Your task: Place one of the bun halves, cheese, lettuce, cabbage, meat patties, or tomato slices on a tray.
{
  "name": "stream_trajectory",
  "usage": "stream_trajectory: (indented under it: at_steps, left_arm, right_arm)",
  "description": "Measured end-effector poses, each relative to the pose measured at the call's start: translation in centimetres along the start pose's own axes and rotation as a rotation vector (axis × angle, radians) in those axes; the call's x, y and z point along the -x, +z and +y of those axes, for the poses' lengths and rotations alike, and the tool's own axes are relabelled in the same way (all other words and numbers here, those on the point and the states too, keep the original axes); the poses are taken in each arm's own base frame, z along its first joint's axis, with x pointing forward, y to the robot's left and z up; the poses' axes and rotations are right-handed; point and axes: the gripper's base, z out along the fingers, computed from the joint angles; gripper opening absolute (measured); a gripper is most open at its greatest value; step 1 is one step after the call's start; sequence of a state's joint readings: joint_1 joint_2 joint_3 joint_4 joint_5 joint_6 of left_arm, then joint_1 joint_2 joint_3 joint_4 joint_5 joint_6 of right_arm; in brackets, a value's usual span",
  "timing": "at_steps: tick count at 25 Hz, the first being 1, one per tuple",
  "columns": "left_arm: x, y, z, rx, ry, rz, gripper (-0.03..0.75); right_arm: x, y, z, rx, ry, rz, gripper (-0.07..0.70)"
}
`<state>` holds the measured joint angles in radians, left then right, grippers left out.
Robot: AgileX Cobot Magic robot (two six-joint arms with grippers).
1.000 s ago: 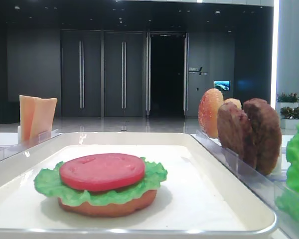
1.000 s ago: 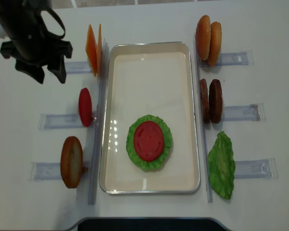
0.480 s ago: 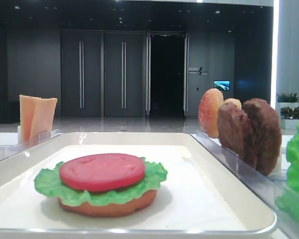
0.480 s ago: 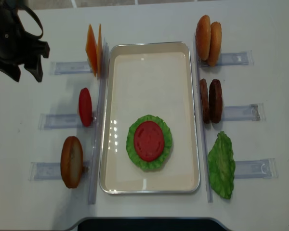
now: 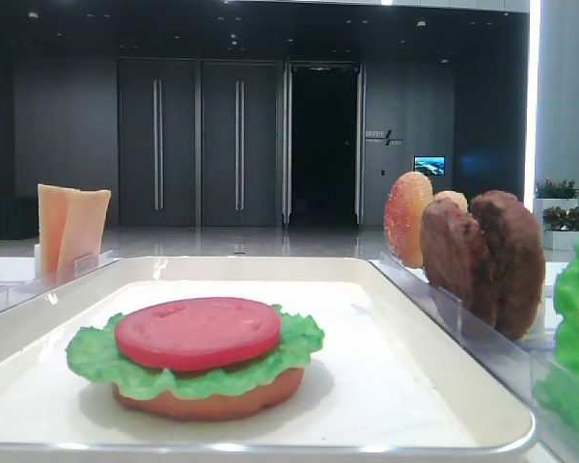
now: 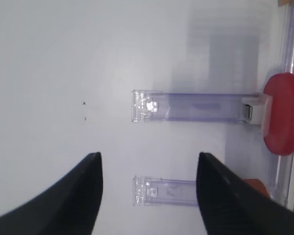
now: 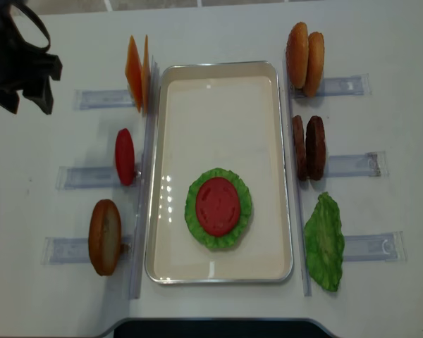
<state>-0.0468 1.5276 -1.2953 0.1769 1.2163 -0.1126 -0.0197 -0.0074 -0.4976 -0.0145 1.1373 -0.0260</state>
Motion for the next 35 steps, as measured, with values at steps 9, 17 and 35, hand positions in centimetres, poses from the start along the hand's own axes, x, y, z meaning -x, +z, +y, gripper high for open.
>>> stream_trajectory:
  at_steps: [9,17,35]
  left_arm:
    - [-6.5,-3.6,0.9,-0.004,-0.018,-0.087,0.463]
    - [-13.0,-5.9,1.3,-0.049,-0.065,-0.190,0.463]
    - [-23.5,-9.1,2.0,-0.113,-0.121,-0.522,0.463]
  right_arm:
    - [0.0,0.0,0.0,0.000,0.000,0.000,0.461]
    - [0.0,0.0,0.0,0.000,0.000,0.000,0.461]
    - [0.0,0.0,0.0,0.000,0.000,0.000,0.461]
